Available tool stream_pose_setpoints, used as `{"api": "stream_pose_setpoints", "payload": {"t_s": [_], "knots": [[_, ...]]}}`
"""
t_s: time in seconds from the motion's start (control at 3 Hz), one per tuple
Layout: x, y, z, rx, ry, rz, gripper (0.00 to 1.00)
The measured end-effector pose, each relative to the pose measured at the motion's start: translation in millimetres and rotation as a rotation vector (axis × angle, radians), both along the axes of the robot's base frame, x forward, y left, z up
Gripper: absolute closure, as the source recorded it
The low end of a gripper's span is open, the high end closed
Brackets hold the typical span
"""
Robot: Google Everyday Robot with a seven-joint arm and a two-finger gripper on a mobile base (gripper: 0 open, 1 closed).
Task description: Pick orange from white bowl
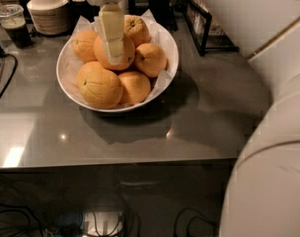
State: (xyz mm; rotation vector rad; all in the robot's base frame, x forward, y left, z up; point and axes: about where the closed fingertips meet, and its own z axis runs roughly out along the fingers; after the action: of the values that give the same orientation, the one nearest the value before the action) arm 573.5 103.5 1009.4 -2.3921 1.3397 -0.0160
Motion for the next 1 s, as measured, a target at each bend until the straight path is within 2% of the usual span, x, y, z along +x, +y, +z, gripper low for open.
{"api": "stream_pose_setpoints", "payload": {"t_s": [0.33, 0.67, 1.0], "knots": [[-2, 3, 6, -0.006, -0.002, 0.011, 0.00], [1, 3, 0, 0.024, -0.008, -0.010, 0.00], [-2, -6, -20, 0.075, 0.020, -0.067, 0.00]]}}
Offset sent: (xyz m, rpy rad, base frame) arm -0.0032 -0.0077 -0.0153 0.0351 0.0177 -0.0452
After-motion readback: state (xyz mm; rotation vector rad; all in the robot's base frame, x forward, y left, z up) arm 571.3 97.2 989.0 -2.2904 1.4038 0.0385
